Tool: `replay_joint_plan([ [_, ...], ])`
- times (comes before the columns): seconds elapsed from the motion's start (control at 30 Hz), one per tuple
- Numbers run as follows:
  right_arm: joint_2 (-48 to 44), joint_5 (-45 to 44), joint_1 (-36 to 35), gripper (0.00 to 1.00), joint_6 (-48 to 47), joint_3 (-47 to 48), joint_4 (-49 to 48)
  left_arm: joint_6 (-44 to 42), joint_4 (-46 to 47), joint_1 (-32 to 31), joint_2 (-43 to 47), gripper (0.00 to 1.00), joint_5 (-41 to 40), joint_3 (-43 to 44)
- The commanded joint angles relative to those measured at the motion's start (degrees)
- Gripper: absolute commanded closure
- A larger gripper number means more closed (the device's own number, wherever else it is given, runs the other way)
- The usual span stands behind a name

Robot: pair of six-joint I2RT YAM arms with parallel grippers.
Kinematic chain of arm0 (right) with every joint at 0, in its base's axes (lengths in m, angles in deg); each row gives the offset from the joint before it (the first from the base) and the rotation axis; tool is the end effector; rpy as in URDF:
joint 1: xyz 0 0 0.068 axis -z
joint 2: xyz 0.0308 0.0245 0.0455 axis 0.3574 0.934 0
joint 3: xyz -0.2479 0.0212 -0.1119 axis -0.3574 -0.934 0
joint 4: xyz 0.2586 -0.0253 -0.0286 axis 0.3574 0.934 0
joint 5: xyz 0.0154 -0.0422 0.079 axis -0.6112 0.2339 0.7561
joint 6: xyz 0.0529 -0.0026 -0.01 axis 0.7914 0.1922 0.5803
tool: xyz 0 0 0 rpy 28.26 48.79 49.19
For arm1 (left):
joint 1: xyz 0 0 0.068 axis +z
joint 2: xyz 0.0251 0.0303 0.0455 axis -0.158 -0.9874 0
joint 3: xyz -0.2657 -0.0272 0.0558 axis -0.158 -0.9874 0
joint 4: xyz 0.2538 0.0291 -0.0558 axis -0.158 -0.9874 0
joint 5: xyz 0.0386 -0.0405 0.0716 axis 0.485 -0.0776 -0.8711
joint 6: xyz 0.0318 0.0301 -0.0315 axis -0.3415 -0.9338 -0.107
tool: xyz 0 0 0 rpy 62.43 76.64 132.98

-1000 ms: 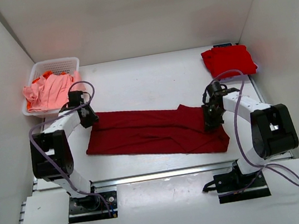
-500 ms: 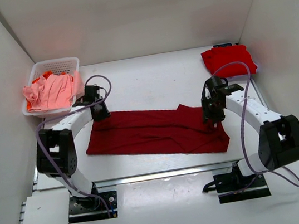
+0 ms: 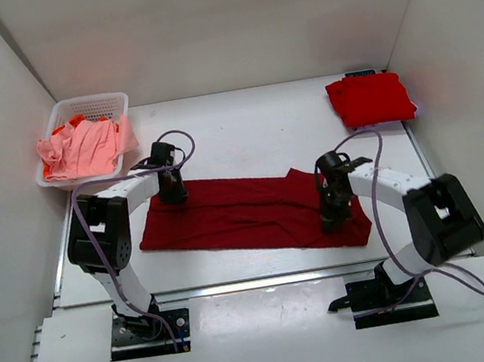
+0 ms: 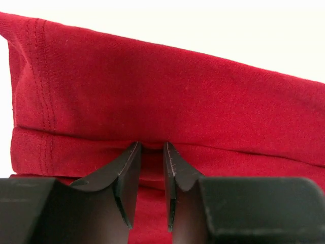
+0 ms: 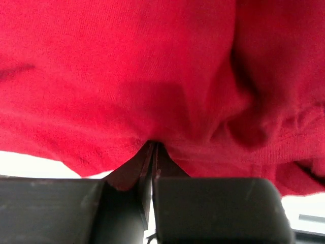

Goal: Fold and stack the t-shirts
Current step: Rotate the tshirt 90 degrees

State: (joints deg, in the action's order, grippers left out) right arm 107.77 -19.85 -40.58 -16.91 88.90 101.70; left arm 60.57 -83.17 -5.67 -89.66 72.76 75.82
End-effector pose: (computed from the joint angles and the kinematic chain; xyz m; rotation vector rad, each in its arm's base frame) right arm 0.2186 0.0831 0.1598 0.1863 3.0104 0.2943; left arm 0.3309 -0.0842 0.1577 -0.1440 2.7402 -0.0551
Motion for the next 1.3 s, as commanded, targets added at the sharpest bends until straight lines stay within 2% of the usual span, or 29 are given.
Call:
replay_joint_plan([
  [0.0,7.27,1.11,2.4,1.0,0.98,6.07,-8.03,-1.49,-5.74,-0.79,-0.09,0.64,2.64,-2.51],
  [0.13,18.98,1.19,4.95,1.0,-1.48,18.91,-9.0,-0.96,-7.84,-2.72,1.32,0.65,4.66,-4.62],
  [0.27,33.74,3.13,6.36,1.0,-3.5,40.35,-5.32,0.09,-8.9,-5.8,2.63,0.66,6.95,-6.38],
  [0.47,58.24,4.98,5.14,1.0,-7.64,81.1,11.36,4.57,-8.37,-12.38,5.09,0.71,14.41,-9.81],
  [0.57,66.86,5.15,5.05,1.0,-8.52,94.23,18.74,6.15,-7.5,-16.07,4.57,0.74,17.84,-9.82],
  [0.67,72.94,4.45,6.19,1.0,-8.44,113.19,26.3,8.35,-5.48,-19.5,2.82,0.8,22.93,-8.85],
  [0.7,73.74,4.36,6.63,1.0,-8.44,116.2,27.81,8.44,-5.73,-20.82,2.55,0.81,23.21,-7.89],
  [0.9,64.54,-4.34,7.5,1.0,-10.9,112.55,30.9,7.83,-8.01,-21.97,-0.97,0.8,25.32,2.64],
  [0.97,57.44,-6.88,7.69,1.0,-9.93,111.5,31.34,7.22,-10.56,-21.45,-0.71,0.78,24.27,6.6],
  [1.07,45.94,-9.77,8.21,0.97,-9.31,105.54,31.43,7.91,-11.19,-19.26,1.31,0.77,23.48,7.16],
  [1.13,38.71,-10.14,8.39,0.94,-10.1,97.98,29.94,9.14,-10.4,-17.5,4.3,0.76,22.86,5.41],
  [1.2,26.79,-9.36,6.38,0.93,-12.21,80.21,22.94,10.81,-8.73,-15.66,8.15,0.75,22.16,3.37],
  [1.23,20.81,-9.18,4.28,0.91,-13.35,74.89,17.51,11.34,-7.59,-13.99,9.74,0.74,21.81,2.06],
  [1.27,18.23,-8.13,2.43,0.91,-14.23,64.4,14.84,11.52,-6.54,-12.67,10.1,0.74,21.37,1.7],
])
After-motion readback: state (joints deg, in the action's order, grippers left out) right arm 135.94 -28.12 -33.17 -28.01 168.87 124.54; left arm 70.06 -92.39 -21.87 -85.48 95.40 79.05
